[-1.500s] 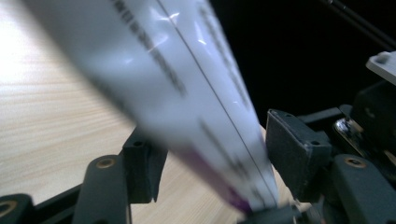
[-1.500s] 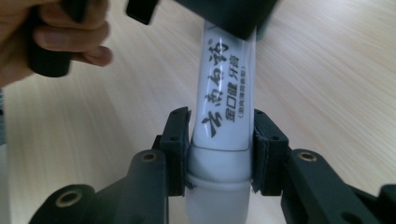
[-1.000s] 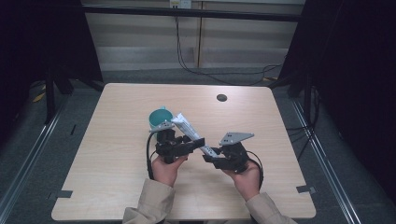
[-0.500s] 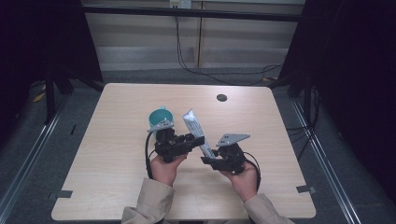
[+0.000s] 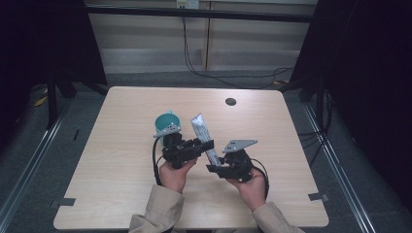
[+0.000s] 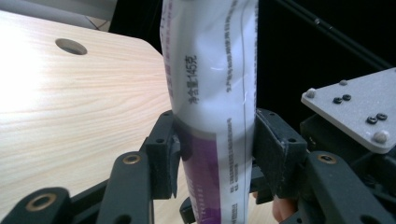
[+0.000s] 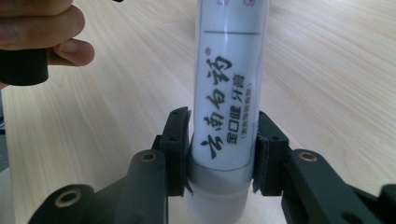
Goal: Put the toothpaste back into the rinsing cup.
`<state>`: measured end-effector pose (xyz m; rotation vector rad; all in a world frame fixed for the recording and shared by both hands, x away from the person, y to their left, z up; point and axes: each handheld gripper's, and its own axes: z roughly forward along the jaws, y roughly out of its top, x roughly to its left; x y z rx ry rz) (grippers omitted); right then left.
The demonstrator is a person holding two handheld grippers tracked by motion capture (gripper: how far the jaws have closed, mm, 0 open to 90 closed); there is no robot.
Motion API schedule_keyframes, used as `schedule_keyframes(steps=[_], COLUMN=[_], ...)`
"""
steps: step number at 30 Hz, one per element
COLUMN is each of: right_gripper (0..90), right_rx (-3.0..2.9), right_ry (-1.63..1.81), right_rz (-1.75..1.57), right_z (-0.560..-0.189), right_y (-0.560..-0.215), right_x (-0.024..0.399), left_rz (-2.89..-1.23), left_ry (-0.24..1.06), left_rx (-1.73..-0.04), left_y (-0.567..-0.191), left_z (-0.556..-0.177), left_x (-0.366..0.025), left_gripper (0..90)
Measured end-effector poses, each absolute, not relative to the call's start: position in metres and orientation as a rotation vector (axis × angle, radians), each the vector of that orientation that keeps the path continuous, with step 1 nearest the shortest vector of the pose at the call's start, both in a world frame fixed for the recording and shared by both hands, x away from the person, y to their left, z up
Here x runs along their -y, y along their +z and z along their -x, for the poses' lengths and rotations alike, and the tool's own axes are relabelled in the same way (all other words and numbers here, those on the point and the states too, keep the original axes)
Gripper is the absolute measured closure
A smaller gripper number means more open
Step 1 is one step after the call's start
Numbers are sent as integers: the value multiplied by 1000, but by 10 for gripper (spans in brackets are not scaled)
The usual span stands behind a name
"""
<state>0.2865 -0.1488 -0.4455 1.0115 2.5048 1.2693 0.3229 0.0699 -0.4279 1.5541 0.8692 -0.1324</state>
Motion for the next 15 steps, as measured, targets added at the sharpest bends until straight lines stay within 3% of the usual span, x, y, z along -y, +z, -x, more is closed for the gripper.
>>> schedule_keyframes(steps=[5,10,15], right_gripper=[627,607,470], right_rx=[-2504,-2494,-2495], right_ry=[1292,1337,1312], right_rz=[-1011,-984,-919], right_z=[-286,-286,-283], right_y=[-446,-446,-447], right_x=[147,148,143], left_rz=[-1567,-1558,-1584], left_ry=[-130,-139,-93], left_rx=[-843,-829,-836], left_y=[-424,-422,-418], left_z=[-322,-320,-319], left_x=[-70,-74,-78], left_gripper=[593,727,749])
